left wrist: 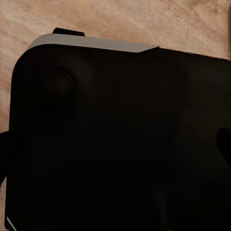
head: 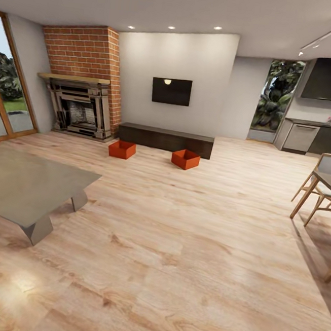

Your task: Move the two storage containers from the living room to the garage. In the garage, place one container on the floor and stack the other container on top of it (either order is fine).

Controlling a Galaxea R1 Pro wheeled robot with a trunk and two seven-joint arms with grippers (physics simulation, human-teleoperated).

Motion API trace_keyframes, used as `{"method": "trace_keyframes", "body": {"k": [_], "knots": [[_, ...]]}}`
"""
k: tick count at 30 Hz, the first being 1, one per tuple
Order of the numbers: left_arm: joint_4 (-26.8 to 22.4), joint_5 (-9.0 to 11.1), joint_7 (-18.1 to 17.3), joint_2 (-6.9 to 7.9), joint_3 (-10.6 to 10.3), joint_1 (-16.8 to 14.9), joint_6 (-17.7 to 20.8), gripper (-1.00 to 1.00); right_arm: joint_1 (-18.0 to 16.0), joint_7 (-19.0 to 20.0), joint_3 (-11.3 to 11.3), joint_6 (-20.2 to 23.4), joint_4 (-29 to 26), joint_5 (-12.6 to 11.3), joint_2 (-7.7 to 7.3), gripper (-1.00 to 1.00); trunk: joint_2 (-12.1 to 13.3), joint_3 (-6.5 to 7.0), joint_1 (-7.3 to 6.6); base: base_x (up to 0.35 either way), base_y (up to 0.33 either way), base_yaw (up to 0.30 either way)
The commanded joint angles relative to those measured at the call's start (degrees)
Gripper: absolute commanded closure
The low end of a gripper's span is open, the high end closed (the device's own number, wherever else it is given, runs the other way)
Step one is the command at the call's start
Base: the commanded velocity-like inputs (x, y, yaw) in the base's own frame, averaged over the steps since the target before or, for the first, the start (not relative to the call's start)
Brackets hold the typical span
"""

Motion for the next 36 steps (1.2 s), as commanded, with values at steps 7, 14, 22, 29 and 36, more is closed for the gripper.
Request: {"method": "trace_keyframes", "body": {"k": [7, 14, 22, 29, 36], "knots": [[0.02, 0.42, -0.1, -0.01, 0.06, -0.02, -0.14, -1.0, -0.05, -0.07, 0.48, -0.29, 0.16, -0.49, 0.05, -1.0, -0.02, -0.05, 0.03, 0.337, 0.0, 0.0], [-0.01, 0.38, -0.1, -0.01, 0.08, -0.02, -0.14, -1.0, -0.05, -0.07, 0.48, -0.29, 0.16, -0.49, 0.05, -1.0, -0.02, -0.05, 0.03, 0.337, 0.0, 0.0], [0.03, 0.36, -0.1, -0.01, 0.07, -0.04, -0.14, -1.0, -0.05, -0.07, 0.48, -0.29, 0.16, -0.49, 0.05, -1.0, -0.02, -0.05, 0.03, 0.337, 0.0, 0.0], [0.03, 0.42, -0.1, -0.01, 0.06, -0.03, -0.13, -1.0, -0.05, -0.07, 0.48, -0.3, 0.16, -0.49, 0.05, -1.0, -0.02, -0.05, 0.03, 0.337, 0.0, 0.0], [0.03, 0.43, -0.11, -0.01, 0.06, -0.04, -0.13, -1.0, -0.05, -0.07, 0.48, -0.37, 0.16, -0.49, 0.05, -1.0, -0.02, -0.05, 0.03, 0.338, 0.0, 0.0]]}}
